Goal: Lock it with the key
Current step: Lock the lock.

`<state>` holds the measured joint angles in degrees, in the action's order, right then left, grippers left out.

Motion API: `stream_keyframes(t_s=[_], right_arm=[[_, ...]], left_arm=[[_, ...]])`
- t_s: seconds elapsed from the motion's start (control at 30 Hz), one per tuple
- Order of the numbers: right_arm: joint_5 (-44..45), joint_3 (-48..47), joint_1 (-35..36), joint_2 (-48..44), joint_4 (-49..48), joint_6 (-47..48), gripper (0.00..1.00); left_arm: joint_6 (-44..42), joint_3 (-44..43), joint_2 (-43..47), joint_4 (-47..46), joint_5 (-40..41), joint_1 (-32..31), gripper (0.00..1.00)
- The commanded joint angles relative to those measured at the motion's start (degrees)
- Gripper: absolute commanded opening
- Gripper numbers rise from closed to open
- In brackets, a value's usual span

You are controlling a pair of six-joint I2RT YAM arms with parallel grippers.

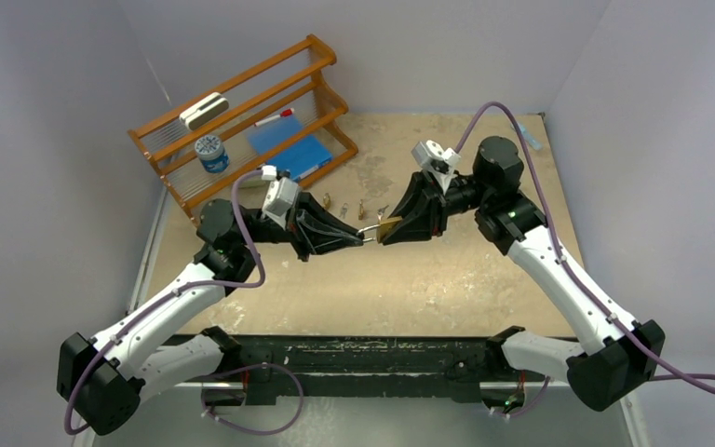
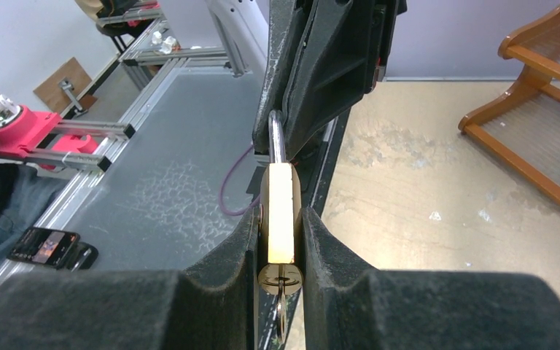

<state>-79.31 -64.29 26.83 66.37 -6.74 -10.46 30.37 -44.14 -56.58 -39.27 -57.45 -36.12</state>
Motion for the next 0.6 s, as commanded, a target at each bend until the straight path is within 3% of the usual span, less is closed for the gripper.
stream_keyframes(t_s=[0.0,0.17,0.57], right_arm=[[2.7,-2.9,-0.3,0.5,-4.8,-1.9,0.00],[7.9,-2.0,-0.2,0.3,-7.0,-0.4,0.00],[8.9,0.0,0.1,1.5,-17.3,-5.6,0.00]], left_arm=[[6.8,0.1,-0.9,-12.5,-1.6,-1.5,0.00],[14.4,1.0,-3.3,-22.1,-1.3,-1.9,0.00],[14.0,1.4,-4.7,-22.9,1.4,-2.2,0.00]])
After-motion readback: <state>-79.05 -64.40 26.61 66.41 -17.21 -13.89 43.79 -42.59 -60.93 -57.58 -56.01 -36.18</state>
